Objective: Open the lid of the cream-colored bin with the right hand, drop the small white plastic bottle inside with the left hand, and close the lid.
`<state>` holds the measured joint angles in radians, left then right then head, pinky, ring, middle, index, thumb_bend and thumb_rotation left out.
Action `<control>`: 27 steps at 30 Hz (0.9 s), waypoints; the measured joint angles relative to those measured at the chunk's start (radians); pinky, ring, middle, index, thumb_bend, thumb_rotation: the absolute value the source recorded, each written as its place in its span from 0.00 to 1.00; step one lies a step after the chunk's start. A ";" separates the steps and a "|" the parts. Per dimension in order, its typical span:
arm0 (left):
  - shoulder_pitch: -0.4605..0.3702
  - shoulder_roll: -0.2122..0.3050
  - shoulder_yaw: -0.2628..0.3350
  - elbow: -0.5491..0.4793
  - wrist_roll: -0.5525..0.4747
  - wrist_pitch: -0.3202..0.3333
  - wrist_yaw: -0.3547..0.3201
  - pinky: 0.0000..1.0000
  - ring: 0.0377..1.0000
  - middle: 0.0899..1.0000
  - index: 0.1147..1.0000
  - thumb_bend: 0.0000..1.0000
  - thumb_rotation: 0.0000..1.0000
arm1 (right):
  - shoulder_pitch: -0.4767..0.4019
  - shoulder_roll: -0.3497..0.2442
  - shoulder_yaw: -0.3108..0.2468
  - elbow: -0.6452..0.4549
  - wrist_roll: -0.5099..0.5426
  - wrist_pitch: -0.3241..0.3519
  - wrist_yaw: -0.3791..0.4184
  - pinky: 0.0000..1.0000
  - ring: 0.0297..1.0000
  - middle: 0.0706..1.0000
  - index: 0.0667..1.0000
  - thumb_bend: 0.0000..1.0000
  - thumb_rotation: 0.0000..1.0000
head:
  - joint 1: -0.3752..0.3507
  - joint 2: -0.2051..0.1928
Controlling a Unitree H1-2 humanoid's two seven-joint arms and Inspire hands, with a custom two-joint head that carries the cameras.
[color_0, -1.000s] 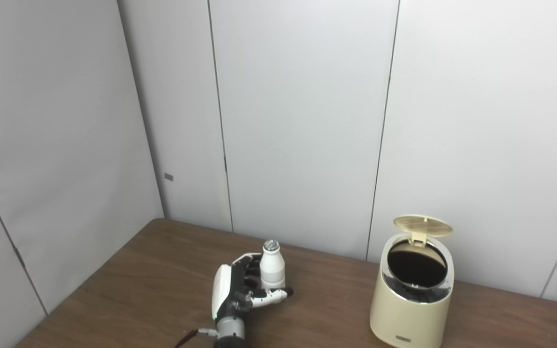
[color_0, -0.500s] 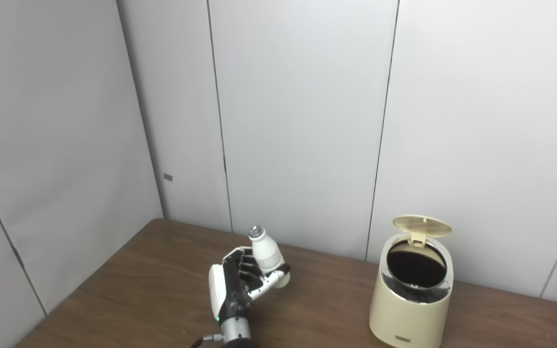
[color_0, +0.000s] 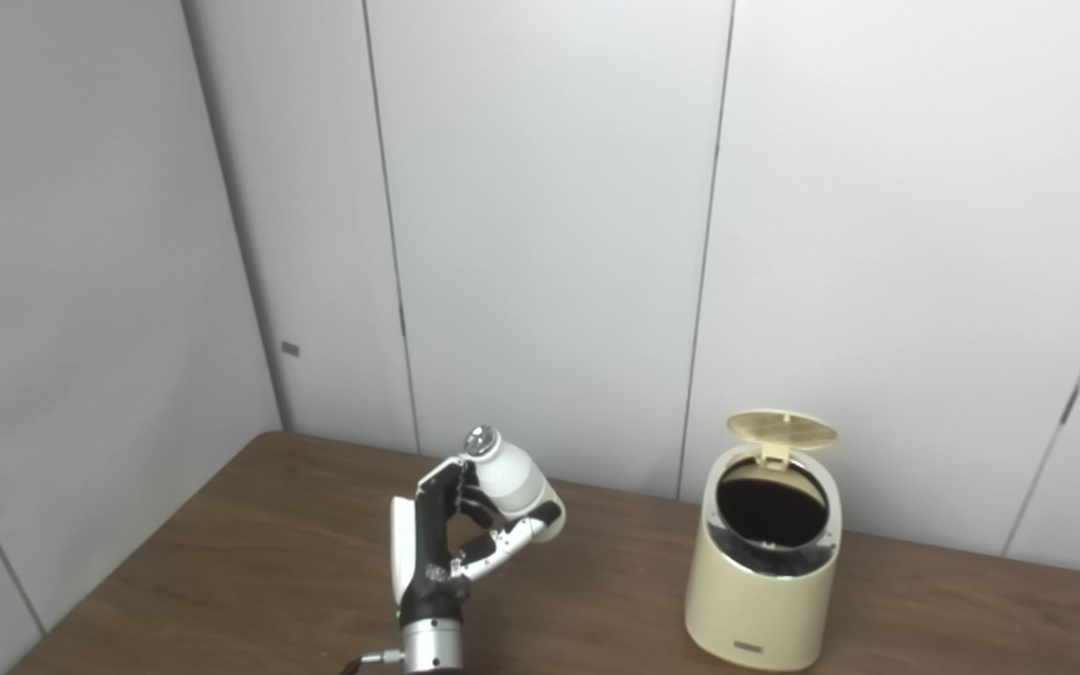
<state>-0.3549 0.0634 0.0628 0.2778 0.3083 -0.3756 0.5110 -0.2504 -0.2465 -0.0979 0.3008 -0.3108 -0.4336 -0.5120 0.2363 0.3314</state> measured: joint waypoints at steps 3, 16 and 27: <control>0.000 -0.004 -0.030 -0.052 0.001 -0.040 -0.030 0.36 0.42 0.45 0.40 0.50 0.00 | 0.004 0.001 0.005 -0.011 0.000 0.000 0.005 0.41 0.60 0.65 0.63 0.88 0.91 | -0.012 0.000; -0.128 0.005 -0.153 -0.071 0.047 -0.068 -0.043 0.36 0.42 0.44 0.41 0.50 0.00 | 0.077 0.082 -0.001 -0.171 -0.017 0.081 0.055 0.47 0.65 0.69 0.66 0.55 0.77 | -0.107 -0.011; -0.183 0.073 -0.285 0.010 0.024 -0.070 0.013 0.30 0.38 0.44 0.45 0.50 0.00 | 0.084 0.126 -0.003 -0.192 -0.092 0.113 0.039 0.66 0.76 0.77 0.77 0.22 0.01 | -0.255 -0.017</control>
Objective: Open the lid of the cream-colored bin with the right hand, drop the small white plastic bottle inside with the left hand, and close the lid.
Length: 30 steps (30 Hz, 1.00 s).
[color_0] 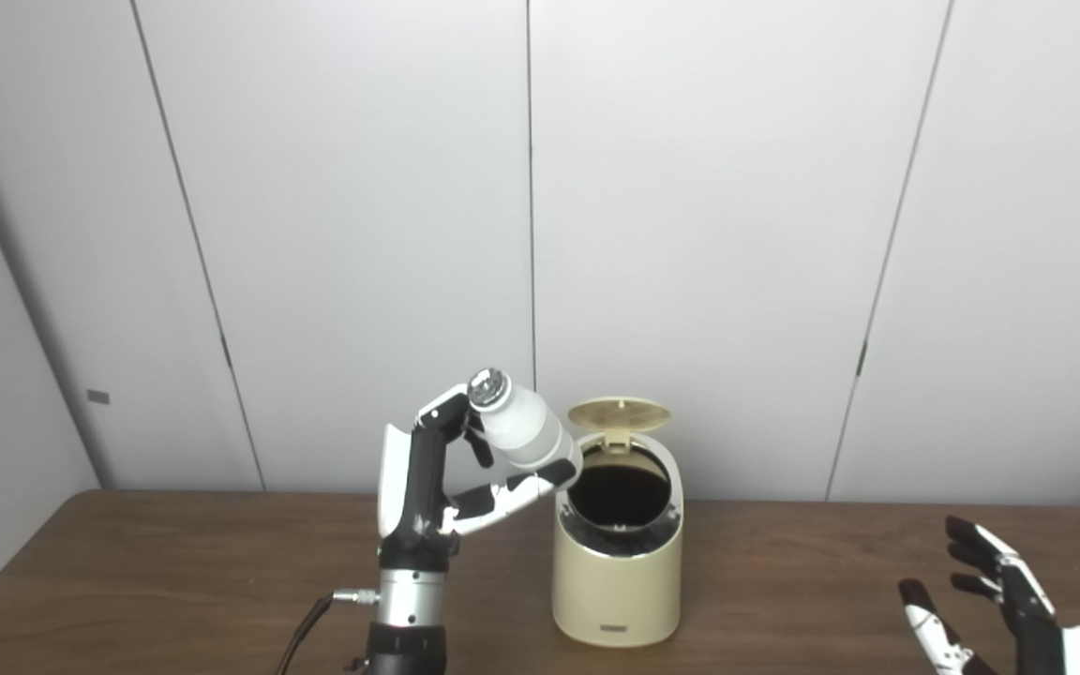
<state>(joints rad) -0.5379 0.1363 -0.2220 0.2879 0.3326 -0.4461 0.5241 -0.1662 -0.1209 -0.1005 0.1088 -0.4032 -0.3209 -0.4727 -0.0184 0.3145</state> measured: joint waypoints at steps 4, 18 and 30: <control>-0.024 0.021 -0.049 0.040 -0.030 0.000 0.030 0.33 0.41 0.44 0.43 0.50 0.00 | -0.006 0.005 -0.002 0.009 -0.013 -0.002 -0.021 0.65 0.75 0.76 0.77 0.24 0.01 | -0.034 0.005; -0.054 0.037 -0.150 0.140 -0.065 -0.001 0.098 0.21 0.33 0.43 0.48 0.49 0.00 | -0.038 0.006 0.002 0.063 -0.037 -0.035 -0.085 0.61 0.71 0.74 0.76 0.25 0.17 | -0.083 0.009; -0.077 0.038 -0.219 0.202 -0.069 -0.001 0.148 0.33 0.40 0.44 0.43 0.50 0.00 | -0.048 0.005 0.005 0.085 -0.039 -0.063 -0.119 0.62 0.72 0.74 0.76 0.27 0.13 | -0.092 0.011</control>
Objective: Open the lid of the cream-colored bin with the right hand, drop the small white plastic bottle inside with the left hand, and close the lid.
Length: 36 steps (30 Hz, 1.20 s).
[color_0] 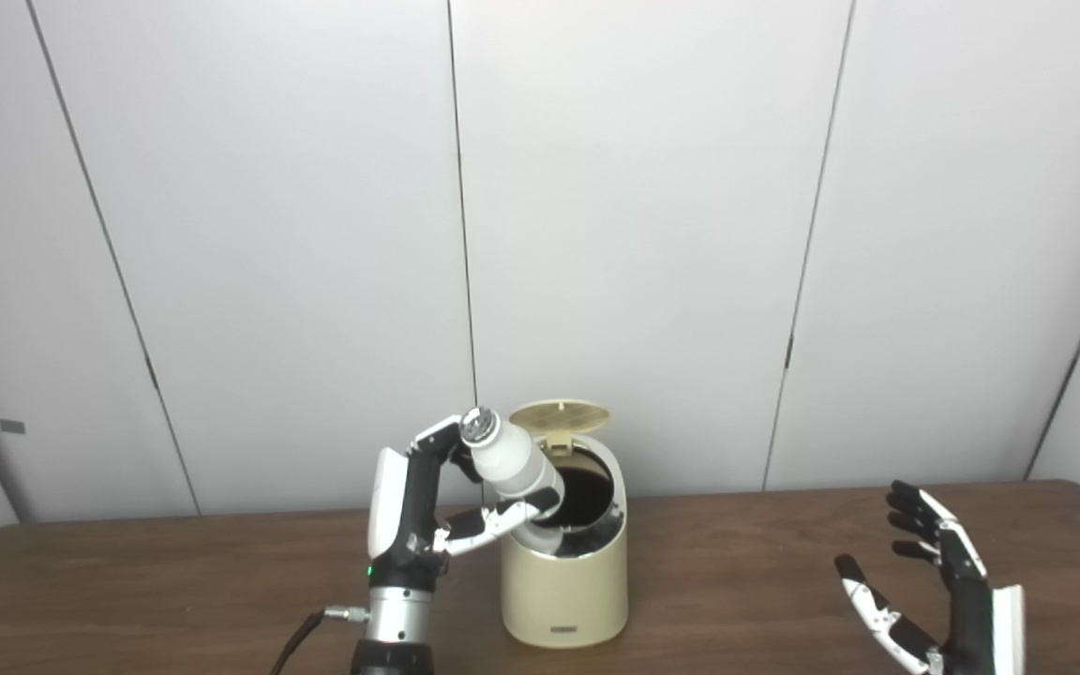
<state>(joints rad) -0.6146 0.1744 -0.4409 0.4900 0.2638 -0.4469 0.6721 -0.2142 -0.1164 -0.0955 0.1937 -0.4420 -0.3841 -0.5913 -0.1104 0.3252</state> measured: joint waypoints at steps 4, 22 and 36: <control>-0.009 0.000 -0.021 0.027 0.002 0.000 0.019 0.31 0.38 0.44 0.43 0.50 0.00 | -0.008 0.000 0.001 0.012 0.000 -0.010 -0.002 0.63 0.73 0.75 0.77 0.26 0.17 | 0.000 0.000; -0.121 0.029 -0.256 0.252 0.123 -0.002 0.305 0.41 0.47 0.45 0.37 0.50 0.00 | -0.010 0.001 0.002 0.008 -0.006 -0.009 -0.006 0.57 0.69 0.72 0.76 0.26 0.09 | 0.000 -0.008; -0.145 0.027 -0.269 0.300 0.071 -0.030 0.256 0.48 0.55 0.51 0.47 0.90 0.26 | -0.005 0.002 0.002 -0.004 -0.009 -0.007 -0.007 0.55 0.67 0.70 0.75 0.26 0.03 | 0.002 -0.011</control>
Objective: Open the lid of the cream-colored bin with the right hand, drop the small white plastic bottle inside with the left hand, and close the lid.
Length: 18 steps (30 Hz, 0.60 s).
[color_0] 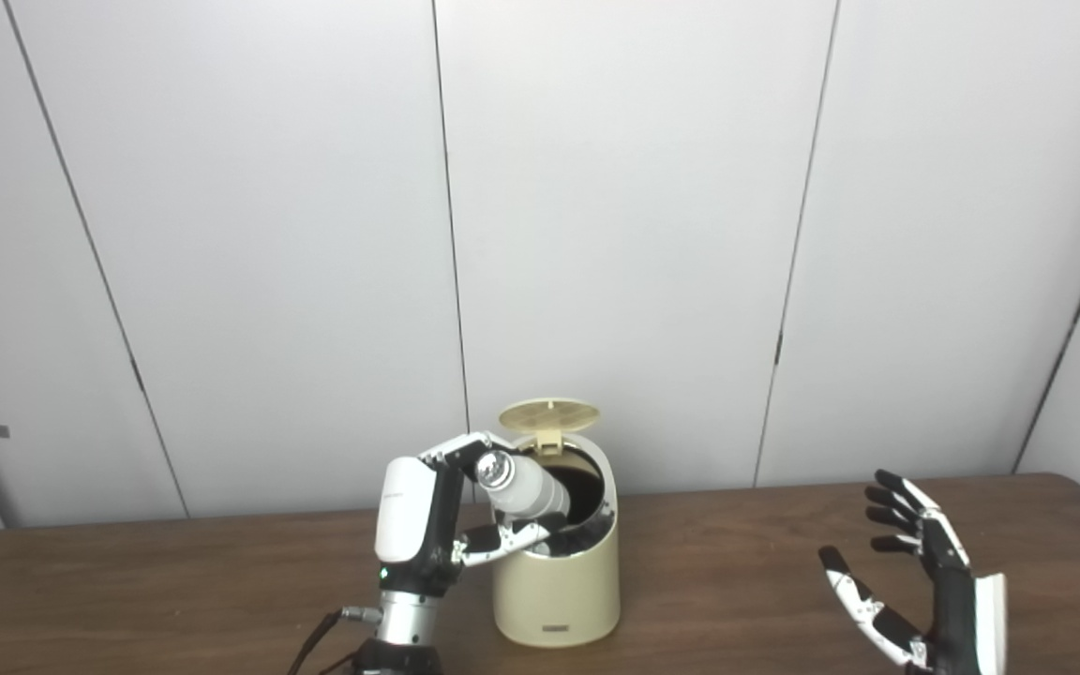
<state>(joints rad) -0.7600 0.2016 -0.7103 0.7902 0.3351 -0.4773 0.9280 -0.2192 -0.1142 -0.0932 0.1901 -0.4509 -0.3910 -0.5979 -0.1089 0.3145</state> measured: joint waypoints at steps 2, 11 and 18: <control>0.001 0.007 0.004 -0.014 -0.020 -0.004 -0.036 0.51 0.57 0.53 0.50 0.98 0.43 | 0.000 0.000 0.000 0.001 -0.002 0.000 0.000 0.55 0.67 0.70 0.75 0.26 0.03 | 0.002 0.000; 0.004 0.018 0.035 -0.036 -0.011 -0.006 -0.109 0.54 0.61 0.61 0.59 1.00 0.58 | 0.000 0.000 0.000 0.003 0.016 -0.001 0.003 0.61 0.72 0.74 0.76 0.25 0.04 | 0.003 0.000; 0.006 0.016 0.044 -0.037 0.005 -0.006 -0.117 0.53 0.61 0.60 0.60 1.00 0.50 | -0.001 0.000 0.000 0.006 0.016 -0.002 0.003 0.62 0.73 0.74 0.76 0.25 0.02 | 0.002 0.000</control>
<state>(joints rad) -0.7544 0.2177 -0.6666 0.7530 0.3399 -0.4835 0.8108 -0.2202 -0.1144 -0.0930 0.1957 -0.4347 -0.3927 -0.5950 -0.1074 0.3145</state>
